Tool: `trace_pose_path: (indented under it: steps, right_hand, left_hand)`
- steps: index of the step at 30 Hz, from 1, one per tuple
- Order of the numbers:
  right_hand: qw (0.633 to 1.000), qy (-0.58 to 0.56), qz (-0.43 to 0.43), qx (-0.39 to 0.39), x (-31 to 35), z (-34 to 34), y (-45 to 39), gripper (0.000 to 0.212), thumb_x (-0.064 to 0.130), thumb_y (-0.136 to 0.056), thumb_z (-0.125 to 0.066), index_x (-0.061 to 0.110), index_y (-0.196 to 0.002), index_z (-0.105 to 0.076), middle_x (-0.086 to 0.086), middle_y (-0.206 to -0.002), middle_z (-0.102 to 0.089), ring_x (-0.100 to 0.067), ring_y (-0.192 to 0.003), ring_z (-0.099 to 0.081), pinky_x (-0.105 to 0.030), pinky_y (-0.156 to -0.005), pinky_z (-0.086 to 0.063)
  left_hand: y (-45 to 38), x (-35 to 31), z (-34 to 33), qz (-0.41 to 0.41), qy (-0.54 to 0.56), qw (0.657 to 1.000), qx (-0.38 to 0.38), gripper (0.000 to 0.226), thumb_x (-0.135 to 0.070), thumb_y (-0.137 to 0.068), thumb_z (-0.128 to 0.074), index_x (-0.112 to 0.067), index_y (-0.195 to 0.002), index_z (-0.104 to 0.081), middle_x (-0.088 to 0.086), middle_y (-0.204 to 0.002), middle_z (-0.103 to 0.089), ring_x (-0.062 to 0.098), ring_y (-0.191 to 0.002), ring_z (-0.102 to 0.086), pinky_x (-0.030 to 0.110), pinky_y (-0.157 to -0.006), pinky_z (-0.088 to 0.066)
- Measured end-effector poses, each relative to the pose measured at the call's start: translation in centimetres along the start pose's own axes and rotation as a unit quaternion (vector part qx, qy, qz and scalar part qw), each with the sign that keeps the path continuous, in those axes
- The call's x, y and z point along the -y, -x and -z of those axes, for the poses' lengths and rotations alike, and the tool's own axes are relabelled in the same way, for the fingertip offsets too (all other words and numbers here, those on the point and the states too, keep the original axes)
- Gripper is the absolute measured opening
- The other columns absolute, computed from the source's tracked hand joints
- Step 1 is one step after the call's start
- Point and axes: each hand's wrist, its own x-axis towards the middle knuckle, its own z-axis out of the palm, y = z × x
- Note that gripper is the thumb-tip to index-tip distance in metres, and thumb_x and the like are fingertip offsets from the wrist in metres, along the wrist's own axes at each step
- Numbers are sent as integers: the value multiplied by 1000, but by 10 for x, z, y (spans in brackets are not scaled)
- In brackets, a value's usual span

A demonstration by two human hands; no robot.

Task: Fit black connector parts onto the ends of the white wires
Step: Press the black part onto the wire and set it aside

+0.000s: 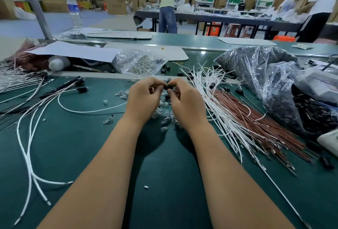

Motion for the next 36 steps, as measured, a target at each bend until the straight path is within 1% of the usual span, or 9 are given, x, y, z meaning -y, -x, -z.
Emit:
trace_pose_path:
  steps: [2, 5, 9, 12, 18, 23, 28, 32, 36]
  right_hand:
    - [1000, -10, -6, -29, -2, 1, 0, 12, 15, -92, -60, 14, -103, -61, 4, -86, -60, -13, -74, -54, -27, -64, -43]
    - [998, -21, -15, -59, -4, 3, -2, 3, 13, -90, -63, 12, -92, -63, 5, -81, -59, -11, -71, -53, -18, -60, -41]
    - [996, -45, -21, -69, -6, 3, -3, 7, 8, -90, -62, 9, -93, -68, -2, -87, -67, -14, -76, -59, -24, -68, -47]
    - [992, -81, -36, -87, -7, 3, -4, 8, 8, -91, -61, 10, -94, -68, -1, -86, -68, -13, -77, -60, -24, -68, -48]
    - [986, -124, -75, -85, -9, 2, -5, 10, 15, -96, -56, 11, -90, -64, 11, -72, -58, -4, -64, -52, -13, -57, -37]
    - [987, -114, -88, -77, -9, 2, -5, 14, 17, -98, -54, 14, -86, -61, 14, -68, -54, -2, -61, -48, -11, -54, -35]
    - [984, -128, -76, -101, -10, 6, -6, 7, 15, -89, -67, 12, -88, -72, 9, -72, -65, -4, -65, -56, -17, -63, -45]
    - [986, -123, -49, -106, -9, 7, -5, 10, 13, -86, -70, 11, -94, -76, 3, -82, -72, -7, -72, -63, -19, -68, -51]
    - [987, -119, -27, -100, -8, 6, -5, 16, 7, -85, -69, 10, -100, -75, 0, -89, -73, -5, -75, -63, -16, -72, -53]
  left_hand:
    - [-2, 4, 2, 45, 27, 999, -11, 14, -6, -91, -59, -9, -96, -71, 2, -79, -69, 13, -69, -62, 26, -65, -50]
    - [-4, 8, 3, 76, 55, 995, -23, 13, -7, -92, -58, -6, -95, -71, -3, -70, -64, -1, -53, -52, 16, -52, -42]
    - [-4, 10, 4, 95, 81, 992, -18, 13, -7, -92, -58, -7, -94, -70, -6, -63, -60, -2, -45, -47, 10, -46, -35]
    - [-4, 9, 5, 106, 107, 989, -12, 13, -7, -91, -59, -15, -87, -69, -4, -65, -61, -3, -48, -48, 13, -48, -40]
    - [-3, 8, 6, 109, 145, 983, 6, 16, -10, -88, -65, -23, -79, -67, 0, -70, -64, 2, -59, -54, 14, -56, -46]
    - [-3, 9, 4, 96, 108, 989, 13, 16, -14, -89, -66, -26, -79, -65, -3, -72, -67, -2, -59, -57, 10, -60, -48]
    - [-3, 9, 4, 110, 95, 989, 12, 18, -16, -91, -64, -26, -76, -64, -2, -66, -62, 4, -53, -50, 13, -52, -43]
    - [-3, 7, 5, 127, 105, 986, 11, 16, -16, -92, -63, -22, -77, -65, 3, -68, -61, 4, -51, -48, 13, -50, -41]
    - [-4, 6, 8, 133, 126, 983, 0, 20, -17, -91, -64, -26, -73, -66, 4, -71, -62, 11, -62, -50, 11, -52, -41]
